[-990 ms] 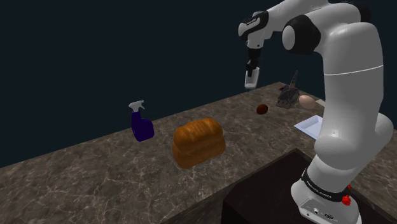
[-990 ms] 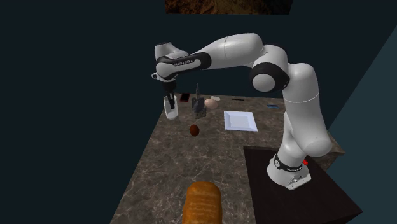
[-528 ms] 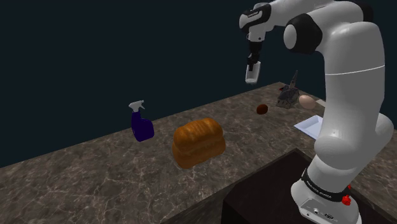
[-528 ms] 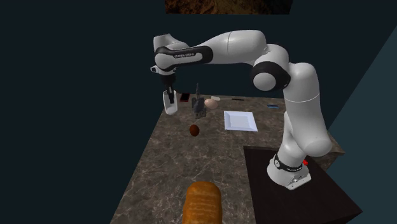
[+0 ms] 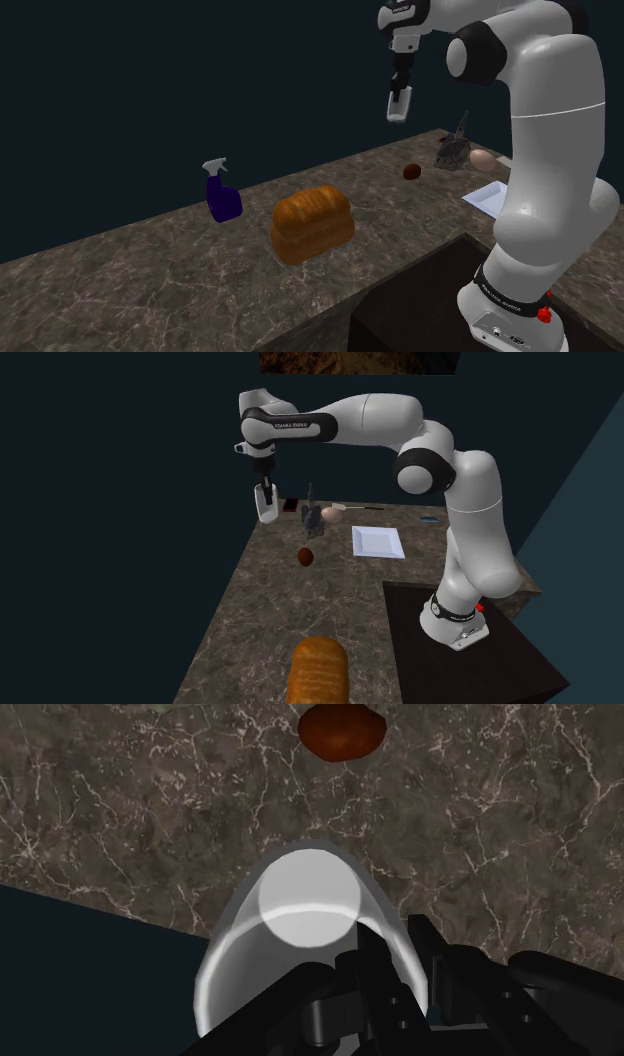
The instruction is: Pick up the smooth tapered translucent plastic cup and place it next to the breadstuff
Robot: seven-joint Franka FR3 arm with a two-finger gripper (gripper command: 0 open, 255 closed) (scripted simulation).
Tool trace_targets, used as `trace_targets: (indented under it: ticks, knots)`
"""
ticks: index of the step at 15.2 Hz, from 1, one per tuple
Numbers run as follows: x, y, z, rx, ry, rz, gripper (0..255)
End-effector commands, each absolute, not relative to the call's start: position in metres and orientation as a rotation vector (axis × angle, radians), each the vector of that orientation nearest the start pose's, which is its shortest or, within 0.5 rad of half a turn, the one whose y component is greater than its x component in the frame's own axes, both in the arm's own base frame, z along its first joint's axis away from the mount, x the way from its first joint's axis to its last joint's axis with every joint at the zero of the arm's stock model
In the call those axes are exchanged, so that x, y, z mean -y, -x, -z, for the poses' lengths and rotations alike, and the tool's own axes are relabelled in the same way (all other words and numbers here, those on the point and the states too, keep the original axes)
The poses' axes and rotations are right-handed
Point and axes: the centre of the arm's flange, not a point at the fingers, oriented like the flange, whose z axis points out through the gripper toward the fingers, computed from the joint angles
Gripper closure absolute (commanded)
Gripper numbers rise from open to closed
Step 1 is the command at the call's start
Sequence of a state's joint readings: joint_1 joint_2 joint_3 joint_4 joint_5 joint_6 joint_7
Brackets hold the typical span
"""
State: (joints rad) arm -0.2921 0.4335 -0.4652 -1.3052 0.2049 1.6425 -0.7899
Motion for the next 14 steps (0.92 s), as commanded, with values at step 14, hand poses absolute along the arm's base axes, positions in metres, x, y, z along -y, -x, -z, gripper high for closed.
trace_targets:
  ticks: [14]
  knots:
    - [0.285,-0.568,-0.540,0.070,3.094,-0.044,255]
